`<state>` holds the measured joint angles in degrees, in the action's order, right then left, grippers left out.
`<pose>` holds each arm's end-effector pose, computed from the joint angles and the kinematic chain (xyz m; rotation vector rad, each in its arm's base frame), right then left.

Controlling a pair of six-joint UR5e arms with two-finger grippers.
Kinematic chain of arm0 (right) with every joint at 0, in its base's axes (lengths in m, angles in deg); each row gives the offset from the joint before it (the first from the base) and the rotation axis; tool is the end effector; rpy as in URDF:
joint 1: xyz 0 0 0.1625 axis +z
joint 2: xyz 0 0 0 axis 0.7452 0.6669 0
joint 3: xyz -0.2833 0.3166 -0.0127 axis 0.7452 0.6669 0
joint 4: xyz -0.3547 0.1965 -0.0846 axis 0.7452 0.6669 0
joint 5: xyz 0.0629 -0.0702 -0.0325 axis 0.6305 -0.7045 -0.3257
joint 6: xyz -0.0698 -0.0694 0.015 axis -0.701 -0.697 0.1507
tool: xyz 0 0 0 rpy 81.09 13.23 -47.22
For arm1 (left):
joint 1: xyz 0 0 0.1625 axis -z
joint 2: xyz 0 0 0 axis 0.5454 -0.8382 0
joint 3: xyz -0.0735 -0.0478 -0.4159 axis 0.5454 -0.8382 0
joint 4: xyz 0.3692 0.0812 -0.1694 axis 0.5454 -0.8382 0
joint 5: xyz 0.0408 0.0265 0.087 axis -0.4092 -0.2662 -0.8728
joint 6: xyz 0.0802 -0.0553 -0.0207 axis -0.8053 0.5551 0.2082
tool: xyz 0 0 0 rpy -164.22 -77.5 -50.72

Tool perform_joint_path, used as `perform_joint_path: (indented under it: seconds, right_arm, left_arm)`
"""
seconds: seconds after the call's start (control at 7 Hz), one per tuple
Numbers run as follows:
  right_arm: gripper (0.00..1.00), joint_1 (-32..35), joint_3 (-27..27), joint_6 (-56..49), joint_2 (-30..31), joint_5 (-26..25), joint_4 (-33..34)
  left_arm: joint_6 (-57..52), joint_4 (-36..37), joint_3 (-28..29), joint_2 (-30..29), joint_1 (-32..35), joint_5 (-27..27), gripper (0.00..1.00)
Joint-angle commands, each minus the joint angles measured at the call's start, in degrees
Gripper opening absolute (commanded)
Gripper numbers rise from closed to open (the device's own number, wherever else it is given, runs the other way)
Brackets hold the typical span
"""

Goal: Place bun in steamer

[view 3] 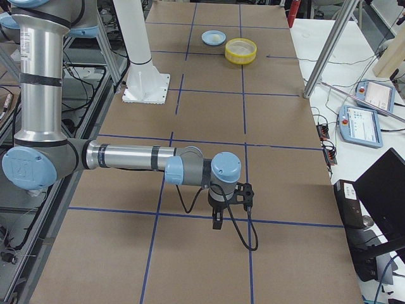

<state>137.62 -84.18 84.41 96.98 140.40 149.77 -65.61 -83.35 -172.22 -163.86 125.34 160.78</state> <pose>0.0632 -0.4514 0.6657 -0.0316 -0.7194 0.0050 -0.0805 -0.4558 0.6470 0.0345 0.7942 0.0501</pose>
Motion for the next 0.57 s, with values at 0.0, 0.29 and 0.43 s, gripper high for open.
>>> perform_joint_path:
  seconds: [0.0, 0.29, 0.43]
  right_arm:
    - [1.00, -0.06, 0.00, 0.00, 0.00, 0.00, 0.00]
    - [1.00, -0.06, 0.00, 0.00, 0.00, 0.00, 0.00]
    - [1.00, -0.06, 0.00, 0.00, 0.00, 0.00, 0.00]
  left_arm:
    - [-0.09, -0.38, -0.07, -0.19, 0.00, 0.08, 1.00]
    - [0.00, -0.64, 0.28, -2.37, 0.00, 0.17, 1.00]
    - [-0.17, -1.08, 0.28, -2.65, 0.00, 0.26, 1.00]
